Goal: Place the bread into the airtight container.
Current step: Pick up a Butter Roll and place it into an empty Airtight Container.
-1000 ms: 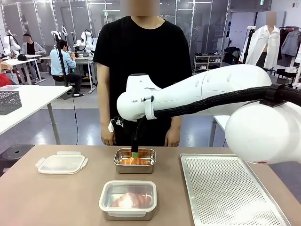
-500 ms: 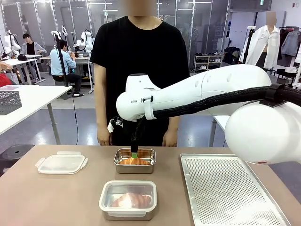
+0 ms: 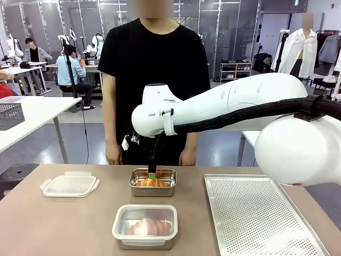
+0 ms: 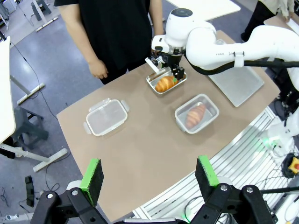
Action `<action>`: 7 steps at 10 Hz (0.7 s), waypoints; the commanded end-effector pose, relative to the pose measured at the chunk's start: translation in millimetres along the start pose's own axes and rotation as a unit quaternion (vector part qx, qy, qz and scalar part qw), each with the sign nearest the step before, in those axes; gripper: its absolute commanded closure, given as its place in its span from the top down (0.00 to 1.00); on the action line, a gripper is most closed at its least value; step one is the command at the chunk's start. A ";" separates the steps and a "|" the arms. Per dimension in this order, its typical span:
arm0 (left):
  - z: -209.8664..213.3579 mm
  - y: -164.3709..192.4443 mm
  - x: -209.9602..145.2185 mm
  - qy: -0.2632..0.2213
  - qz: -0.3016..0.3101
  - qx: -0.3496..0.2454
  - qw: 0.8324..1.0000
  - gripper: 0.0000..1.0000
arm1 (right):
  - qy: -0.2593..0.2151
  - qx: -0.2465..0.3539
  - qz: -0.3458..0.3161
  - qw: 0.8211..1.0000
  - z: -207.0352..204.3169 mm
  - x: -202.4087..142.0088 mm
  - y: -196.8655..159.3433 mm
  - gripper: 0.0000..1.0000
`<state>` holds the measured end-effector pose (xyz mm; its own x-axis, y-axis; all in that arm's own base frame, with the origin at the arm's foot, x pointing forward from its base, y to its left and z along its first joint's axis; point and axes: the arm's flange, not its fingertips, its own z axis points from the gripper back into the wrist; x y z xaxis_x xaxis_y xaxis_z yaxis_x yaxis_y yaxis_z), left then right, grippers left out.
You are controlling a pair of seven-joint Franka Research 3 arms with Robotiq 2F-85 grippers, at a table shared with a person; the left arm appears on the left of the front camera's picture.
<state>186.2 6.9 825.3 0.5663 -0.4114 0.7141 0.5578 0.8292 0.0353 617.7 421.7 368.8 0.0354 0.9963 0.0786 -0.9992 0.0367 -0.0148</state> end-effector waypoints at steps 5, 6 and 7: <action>1.5 -0.3 2.1 0.001 -0.002 0.001 1.000 1.00 | -0.030 -0.023 -0.034 0.999 69.5 -36.3 17.9 1.00; 1.5 -0.3 2.1 0.001 -0.002 0.001 1.000 1.00 | -0.032 -0.036 -0.049 0.998 102.5 -54.0 26.0 1.00; 1.5 -0.3 2.1 0.001 -0.002 0.001 1.000 1.00 | -0.030 -0.050 -0.058 0.997 131.5 -73.3 33.2 1.00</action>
<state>186.2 7.0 825.3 0.5664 -0.4112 0.7142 0.5577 0.8293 0.0352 609.5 365.7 481.0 0.1053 0.9841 0.1429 -0.9880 0.1199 -0.0976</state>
